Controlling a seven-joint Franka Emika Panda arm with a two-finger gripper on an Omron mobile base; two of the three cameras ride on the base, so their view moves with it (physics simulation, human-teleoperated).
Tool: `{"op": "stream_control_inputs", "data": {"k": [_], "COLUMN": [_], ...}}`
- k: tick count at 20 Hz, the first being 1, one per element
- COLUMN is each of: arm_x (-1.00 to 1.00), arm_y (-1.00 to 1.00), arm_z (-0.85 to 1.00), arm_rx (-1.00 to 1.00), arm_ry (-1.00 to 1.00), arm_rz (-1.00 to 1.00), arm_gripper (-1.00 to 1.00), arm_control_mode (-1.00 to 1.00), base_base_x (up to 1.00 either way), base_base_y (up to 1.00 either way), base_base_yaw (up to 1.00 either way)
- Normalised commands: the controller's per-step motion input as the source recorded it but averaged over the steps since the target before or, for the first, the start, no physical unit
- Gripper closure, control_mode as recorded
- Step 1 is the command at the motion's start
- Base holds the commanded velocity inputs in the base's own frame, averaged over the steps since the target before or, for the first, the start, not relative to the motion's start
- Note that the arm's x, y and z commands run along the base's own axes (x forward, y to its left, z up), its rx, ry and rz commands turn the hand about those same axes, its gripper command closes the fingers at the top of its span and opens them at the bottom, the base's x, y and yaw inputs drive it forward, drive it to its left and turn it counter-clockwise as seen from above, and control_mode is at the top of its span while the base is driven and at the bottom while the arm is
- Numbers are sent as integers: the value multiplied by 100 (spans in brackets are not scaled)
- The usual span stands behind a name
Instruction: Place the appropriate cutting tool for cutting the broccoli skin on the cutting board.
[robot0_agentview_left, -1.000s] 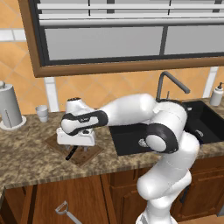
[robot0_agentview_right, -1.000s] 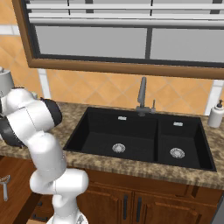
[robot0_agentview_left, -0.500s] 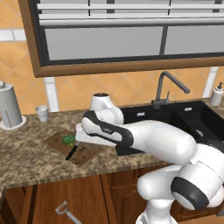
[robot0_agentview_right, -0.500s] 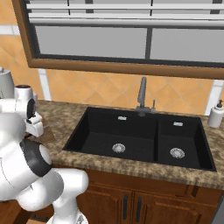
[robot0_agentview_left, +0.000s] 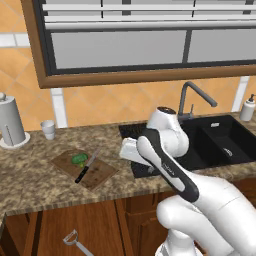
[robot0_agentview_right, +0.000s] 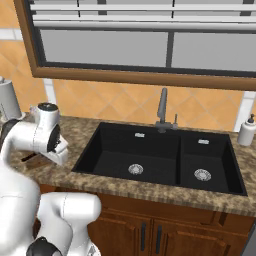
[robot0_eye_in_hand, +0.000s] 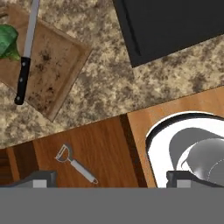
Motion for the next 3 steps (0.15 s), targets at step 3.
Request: {"op": "stream_control_inputs", "data": {"k": [3], "arm_x": [-30], "arm_y": [-100], "arm_z": [38], "arm_rx": [16], "arm_ry": [-10], "arm_rz": [0], "arm_gripper": [-100], "arm_control_mode": [-100], "base_base_x": [0], "base_base_y": [0], "base_base_yaw": [0]}}
